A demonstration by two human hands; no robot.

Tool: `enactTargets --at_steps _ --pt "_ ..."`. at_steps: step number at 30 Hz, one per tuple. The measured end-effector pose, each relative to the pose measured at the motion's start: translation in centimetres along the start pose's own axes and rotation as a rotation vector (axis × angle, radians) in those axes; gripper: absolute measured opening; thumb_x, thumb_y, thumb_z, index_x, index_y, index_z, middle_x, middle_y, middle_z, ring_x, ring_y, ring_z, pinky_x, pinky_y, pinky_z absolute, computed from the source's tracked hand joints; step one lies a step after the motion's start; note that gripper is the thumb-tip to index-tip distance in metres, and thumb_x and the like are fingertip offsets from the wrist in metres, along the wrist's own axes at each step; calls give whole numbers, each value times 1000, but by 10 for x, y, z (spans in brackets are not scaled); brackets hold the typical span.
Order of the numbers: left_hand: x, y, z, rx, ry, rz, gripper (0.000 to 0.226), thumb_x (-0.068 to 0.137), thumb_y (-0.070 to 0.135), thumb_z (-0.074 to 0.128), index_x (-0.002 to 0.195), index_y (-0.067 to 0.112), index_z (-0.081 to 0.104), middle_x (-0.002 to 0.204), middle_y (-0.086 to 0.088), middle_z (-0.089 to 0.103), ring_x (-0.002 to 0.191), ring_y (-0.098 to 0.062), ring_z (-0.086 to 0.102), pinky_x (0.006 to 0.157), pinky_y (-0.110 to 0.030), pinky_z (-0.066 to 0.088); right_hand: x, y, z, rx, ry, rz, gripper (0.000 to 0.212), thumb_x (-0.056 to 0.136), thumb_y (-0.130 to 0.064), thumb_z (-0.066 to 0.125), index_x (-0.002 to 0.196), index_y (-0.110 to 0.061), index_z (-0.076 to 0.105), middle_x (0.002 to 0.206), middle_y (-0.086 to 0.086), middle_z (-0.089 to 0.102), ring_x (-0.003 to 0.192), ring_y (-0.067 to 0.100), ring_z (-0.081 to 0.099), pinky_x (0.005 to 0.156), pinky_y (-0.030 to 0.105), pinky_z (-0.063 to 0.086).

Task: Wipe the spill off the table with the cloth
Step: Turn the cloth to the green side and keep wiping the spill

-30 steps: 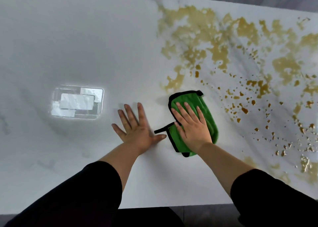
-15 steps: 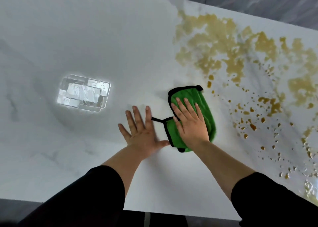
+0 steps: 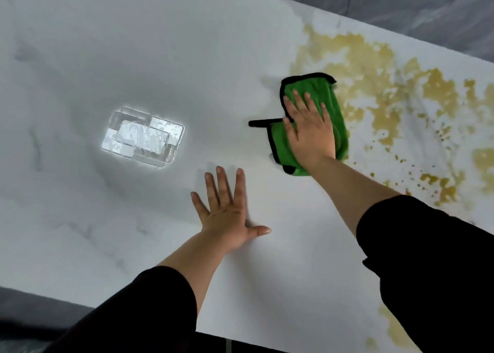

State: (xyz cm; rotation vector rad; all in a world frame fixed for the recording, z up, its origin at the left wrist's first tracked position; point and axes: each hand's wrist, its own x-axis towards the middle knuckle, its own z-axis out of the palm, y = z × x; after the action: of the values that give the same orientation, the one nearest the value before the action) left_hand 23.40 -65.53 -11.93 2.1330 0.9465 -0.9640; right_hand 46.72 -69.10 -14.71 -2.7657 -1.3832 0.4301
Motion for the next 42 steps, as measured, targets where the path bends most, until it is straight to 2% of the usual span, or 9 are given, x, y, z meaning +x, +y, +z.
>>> enactTargets --at_steps 7,12,16,20,29,33,35,38,42 --pt "-3 -3 -1 10 -51 -68 142 60 87 58 117 34 -61 118 -5 -71 108 -28 -66 84 -59 -38 -128 -15 35 -43 -110 -119 52 102 -45 11 152 -31 7 159 -10 5 147 11 1 119 39 -1" --pt "1 -2 -1 1 -64 -77 142 59 86 59 115 35 -61 118 -5 -71 107 -28 -67 84 -58 -38 -96 -13 28 -70 -116 -107 54 100 -45 11 152 -34 4 159 -13 1 146 8 -4 119 38 -6" --pt "0 -4 1 3 -51 -57 141 60 87 58 117 35 -60 118 -4 -71 109 -27 -66 87 -58 -36 -11 -8 9 -29 -35 -22 53 101 -42 19 152 -31 16 161 -8 13 148 14 7 119 42 3" --pt "2 -3 3 15 -43 -51 140 62 86 58 116 35 -61 116 -4 -71 107 -27 -67 86 -58 -37 46 -3 -1 -27 2 27 54 101 -44 12 153 -30 11 161 -7 8 148 15 4 119 41 2" --pt "0 -2 0 32 -64 -82 141 62 86 58 114 34 -62 116 -6 -71 106 -28 -67 88 -60 -35 -40 -9 15 6 -19 6 55 101 -45 14 154 -28 12 161 -7 10 148 15 2 120 39 -1" --pt "0 -1 0 27 -64 -87 140 64 85 58 112 33 -63 114 -6 -72 107 -29 -66 89 -59 -36 -42 -8 17 5 -20 1 55 101 -46 11 153 -30 9 161 -9 7 148 12 -1 120 40 -1" --pt "-3 -3 -1 27 -59 -64 136 69 82 57 114 34 -62 117 -6 -71 111 -30 -64 95 -60 -32 -42 -8 18 -8 -20 0 55 101 -46 9 153 -30 8 161 -9 5 148 12 -2 120 40 -1" --pt "-12 -10 -5 8 -12 9 120 79 76 51 130 37 -50 136 -6 -59 126 -29 -53 110 -57 -20 -42 -6 19 -16 -18 -2 55 101 -46 9 153 -30 8 161 -10 4 148 12 -2 120 40 -1" --pt "-13 -17 -26 57 185 101 86 91 67 40 153 35 -11 161 -3 -24 144 -23 -32 113 -45 -20 -42 -5 19 -16 -16 -3 55 100 -46 10 153 -31 7 159 -11 0 147 10 -5 120 39 -4"
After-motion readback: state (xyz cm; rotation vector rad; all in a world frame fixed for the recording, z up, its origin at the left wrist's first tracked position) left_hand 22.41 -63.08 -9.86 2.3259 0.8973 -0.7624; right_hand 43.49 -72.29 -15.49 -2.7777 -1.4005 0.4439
